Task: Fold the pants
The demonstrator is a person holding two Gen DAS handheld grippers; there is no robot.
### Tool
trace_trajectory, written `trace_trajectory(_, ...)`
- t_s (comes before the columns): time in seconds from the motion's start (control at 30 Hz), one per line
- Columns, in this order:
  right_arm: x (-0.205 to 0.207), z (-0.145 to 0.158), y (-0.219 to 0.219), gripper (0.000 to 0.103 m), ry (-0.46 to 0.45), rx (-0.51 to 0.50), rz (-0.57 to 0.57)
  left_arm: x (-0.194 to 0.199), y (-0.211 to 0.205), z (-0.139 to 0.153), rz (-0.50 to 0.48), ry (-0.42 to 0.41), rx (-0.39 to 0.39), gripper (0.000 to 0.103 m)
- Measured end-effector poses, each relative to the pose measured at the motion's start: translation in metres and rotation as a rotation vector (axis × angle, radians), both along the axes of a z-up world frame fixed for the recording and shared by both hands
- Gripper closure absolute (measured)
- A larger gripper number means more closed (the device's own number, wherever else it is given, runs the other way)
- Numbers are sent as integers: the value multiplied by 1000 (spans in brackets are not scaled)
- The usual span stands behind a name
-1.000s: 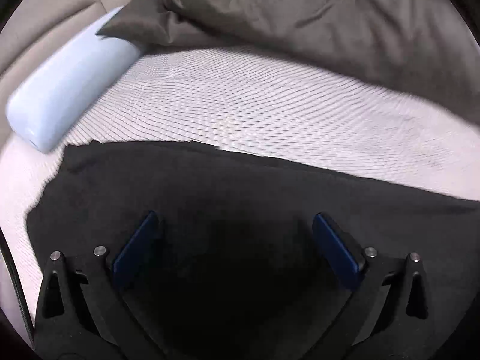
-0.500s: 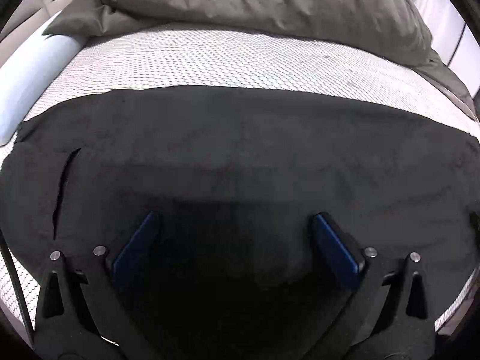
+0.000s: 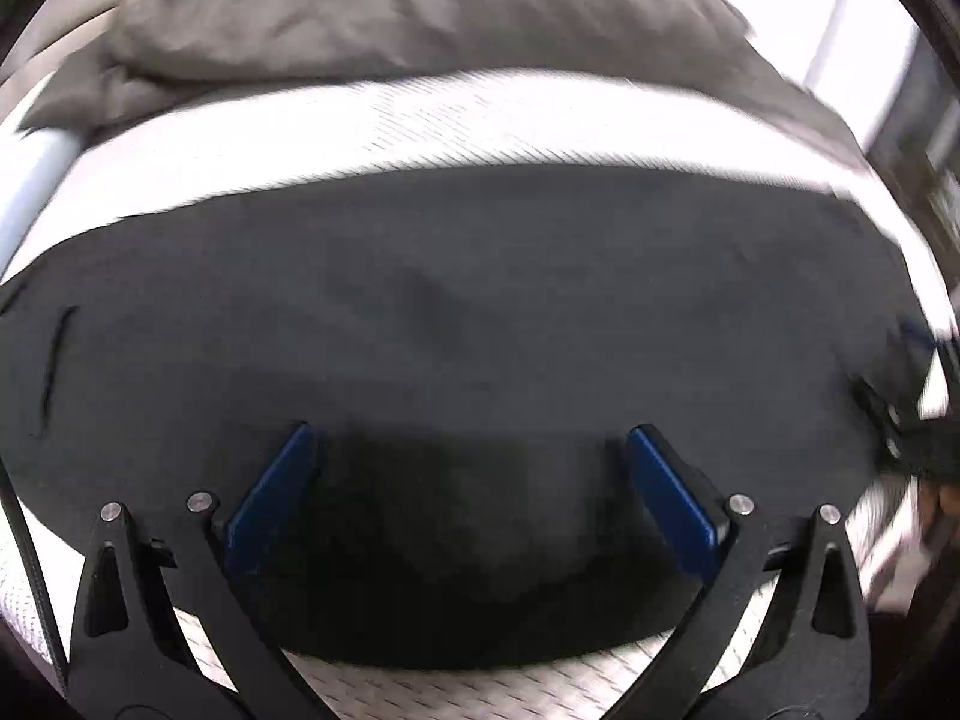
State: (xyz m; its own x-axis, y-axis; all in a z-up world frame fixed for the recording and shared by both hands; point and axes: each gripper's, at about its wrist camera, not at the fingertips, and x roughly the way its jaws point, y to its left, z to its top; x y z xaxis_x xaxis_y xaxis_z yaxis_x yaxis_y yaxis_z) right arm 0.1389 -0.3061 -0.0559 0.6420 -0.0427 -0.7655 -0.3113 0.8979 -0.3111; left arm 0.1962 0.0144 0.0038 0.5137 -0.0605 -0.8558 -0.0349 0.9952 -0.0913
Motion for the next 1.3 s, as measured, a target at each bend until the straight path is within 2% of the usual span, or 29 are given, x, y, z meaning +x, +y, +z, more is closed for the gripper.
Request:
trace_trajectory(0.07,3,-1,-15,1,17,24,2,-4,-13,-5,-26,3,32,1)
trace_trajectory(0.13,6,3,-43,1,35,73,-54,-9,-18,-7,-36,-4,60,1)
trace_trajectory(0.23,5,6,-90,1,7,42,-215,-11,-12,-7,-18,-1,50,1)
trace_trajectory(0.33,4,18,-130,1,-32,127,-362,-11,-3,-9,8,1,53,1)
trace_trajectory(0.43,17,38,-129,1,-111,205,-411,-8,-1,-11,11,4,62,1)
trace_trajectory(0.53,55,55,-105,1,-156,239,-369,-7,-3,-12,4,3,73,0)
trace_trajectory(0.6,78,59,-71,1,-141,240,-297,-7,-2,-14,2,4,72,0)
trace_trajectory(0.67,121,47,-50,18,-61,278,-183,-3,2,-16,-6,0,72,0)
trace_trajectory(0.7,137,34,-41,43,1,270,-158,-4,2,-16,-11,-9,74,0)
trace_trajectory(0.73,147,17,-34,59,52,232,-175,-5,2,-16,-14,-11,74,0)
trace_trajectory(0.8,155,-4,-40,61,78,172,-229,-6,4,-16,-22,-14,66,0)
trace_trajectory(0.83,159,-9,-49,61,90,199,-253,-6,5,-17,-25,-15,63,0)
trace_trajectory(0.87,160,-6,-62,61,89,248,-285,-6,6,-17,-27,-16,63,0)
trace_trajectory(0.93,163,8,-85,64,32,259,-382,-8,6,-17,-32,-21,65,0)
trace_trajectory(1.0,158,15,-97,64,9,322,-424,-9,5,-16,-31,-23,68,0)
trace_trajectory(1.07,149,19,-92,58,1,309,-425,-10,7,-14,-25,-26,64,0)
trace_trajectory(1.13,131,24,-67,36,-27,232,-364,-16,12,-1,3,-66,47,1)
trace_trajectory(1.2,95,29,-31,19,-60,178,-220,-28,21,17,35,-168,46,1)
trace_trajectory(1.27,75,34,5,14,-105,112,-126,-32,30,23,55,-199,79,1)
trace_trajectory(1.3,63,33,21,7,-104,105,-96,-32,34,21,68,-186,90,1)
